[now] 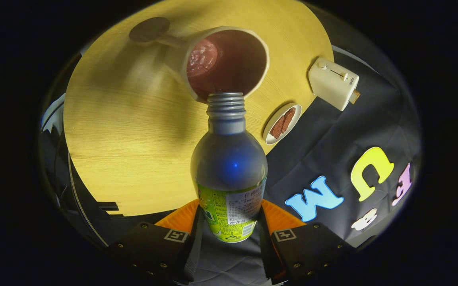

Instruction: Take the bottle from table, then pour the juice into the cup, finally place the bottle on the coaster

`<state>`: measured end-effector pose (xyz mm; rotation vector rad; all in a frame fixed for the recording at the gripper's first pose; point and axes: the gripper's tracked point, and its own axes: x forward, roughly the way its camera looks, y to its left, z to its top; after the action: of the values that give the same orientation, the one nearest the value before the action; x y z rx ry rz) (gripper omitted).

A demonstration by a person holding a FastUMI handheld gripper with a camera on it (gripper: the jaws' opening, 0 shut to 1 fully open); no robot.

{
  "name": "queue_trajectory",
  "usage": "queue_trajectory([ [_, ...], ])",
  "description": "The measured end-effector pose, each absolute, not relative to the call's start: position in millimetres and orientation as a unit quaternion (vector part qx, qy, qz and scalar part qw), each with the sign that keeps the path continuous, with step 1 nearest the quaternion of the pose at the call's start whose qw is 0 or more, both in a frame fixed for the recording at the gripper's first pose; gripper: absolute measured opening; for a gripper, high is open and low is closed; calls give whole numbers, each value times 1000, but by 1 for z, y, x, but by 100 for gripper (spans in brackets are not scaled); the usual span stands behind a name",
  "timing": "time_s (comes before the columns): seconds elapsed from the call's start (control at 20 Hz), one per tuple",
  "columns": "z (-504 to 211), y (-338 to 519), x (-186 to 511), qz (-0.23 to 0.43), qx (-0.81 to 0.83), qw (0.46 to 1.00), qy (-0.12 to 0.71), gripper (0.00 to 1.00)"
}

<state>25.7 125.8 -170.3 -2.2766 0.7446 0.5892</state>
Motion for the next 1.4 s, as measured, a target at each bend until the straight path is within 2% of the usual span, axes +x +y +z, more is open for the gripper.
queue_trajectory([
  [0.4,-173,122,28,235,-866,335,287,63],
  [0.8,-190,103,22,245,-822,412,309,64],
  [1.4,-223,89,2,259,-709,556,348,66],
])
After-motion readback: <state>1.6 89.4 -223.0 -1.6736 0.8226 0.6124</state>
